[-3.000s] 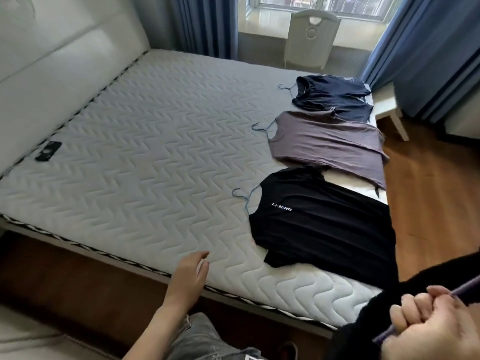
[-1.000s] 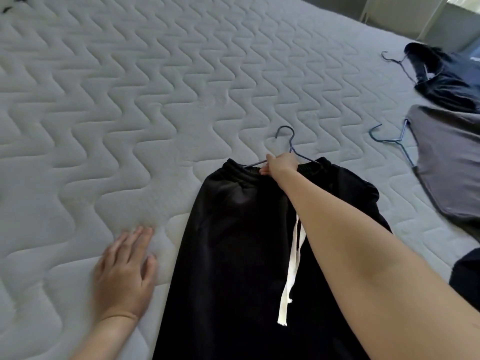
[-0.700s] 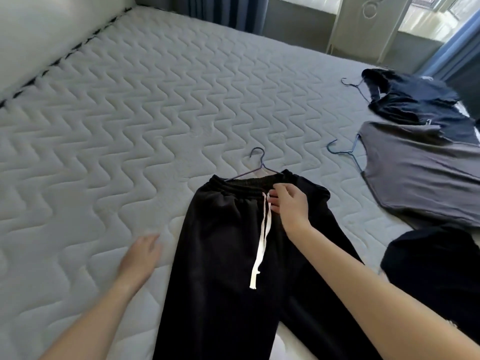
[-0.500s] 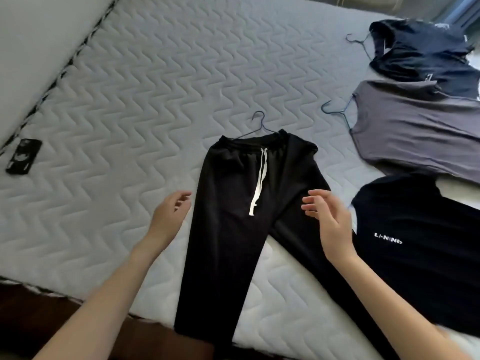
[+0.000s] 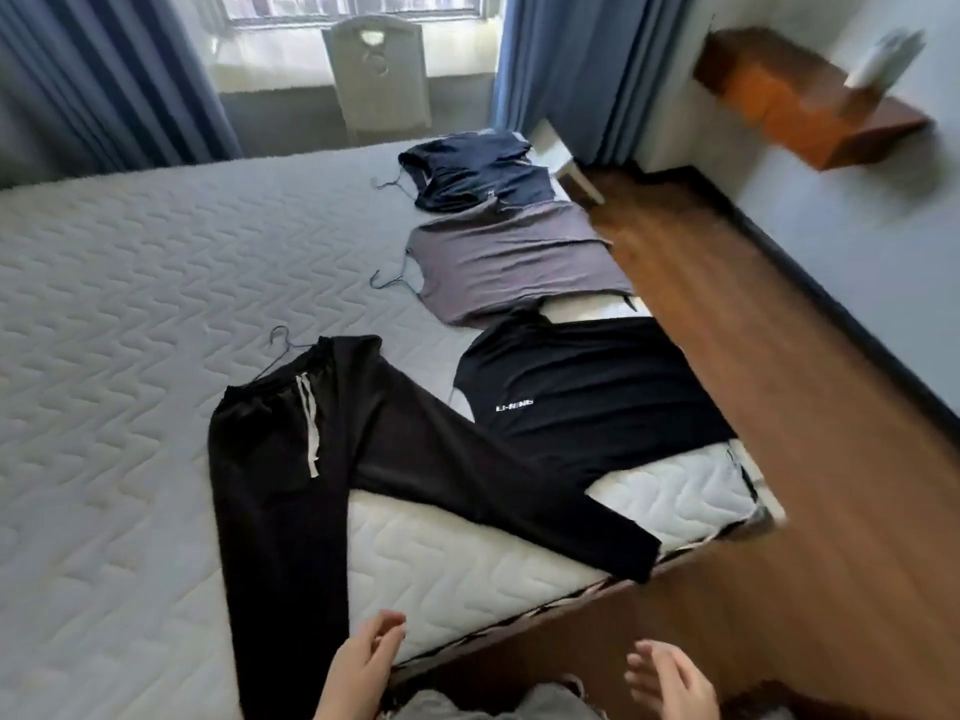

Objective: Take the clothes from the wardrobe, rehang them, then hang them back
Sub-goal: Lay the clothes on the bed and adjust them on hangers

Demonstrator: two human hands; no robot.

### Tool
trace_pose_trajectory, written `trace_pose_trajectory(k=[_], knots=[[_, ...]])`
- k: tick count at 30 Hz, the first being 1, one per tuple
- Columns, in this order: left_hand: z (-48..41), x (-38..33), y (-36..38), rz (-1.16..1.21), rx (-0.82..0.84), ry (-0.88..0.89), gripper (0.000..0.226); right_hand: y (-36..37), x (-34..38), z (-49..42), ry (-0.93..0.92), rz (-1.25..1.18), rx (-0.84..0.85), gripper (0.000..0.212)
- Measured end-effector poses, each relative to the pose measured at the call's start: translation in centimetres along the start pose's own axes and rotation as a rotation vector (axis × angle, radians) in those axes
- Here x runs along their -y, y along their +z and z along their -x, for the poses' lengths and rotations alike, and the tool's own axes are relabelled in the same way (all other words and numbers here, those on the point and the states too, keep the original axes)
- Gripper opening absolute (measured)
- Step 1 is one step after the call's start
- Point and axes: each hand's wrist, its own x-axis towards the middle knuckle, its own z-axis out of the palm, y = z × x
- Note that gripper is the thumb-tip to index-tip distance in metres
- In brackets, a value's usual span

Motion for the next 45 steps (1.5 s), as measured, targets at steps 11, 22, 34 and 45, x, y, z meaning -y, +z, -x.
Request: trace_pose_trajectory(k=[11, 22, 34, 45], knots=[[-1.0, -12.6, 15.3, -0.049, 0.07, 0.137, 0.018, -14.1, 6.5, -5.3, -0.23, -0.048, -0.144, 0.026], [-6.2, -18.9, 27.7, -0.042, 0.034, 0.0, 0.018, -24.1, 16.2, -19.5, -0.248, -0.004, -0.105, 0.025], [-19.1, -48.1, 50.7, 0.002, 0.238, 0.147, 0.022, -44.1, 29.9, -32.7, -0.139, -0.061, -0.3, 0.028], [-24.6, -60.6, 67.2, 0.181, -0.062, -0.023, 0.023, -54.2, 48.8, -55.7, -0.163, 0.24, 0.012, 0.026]])
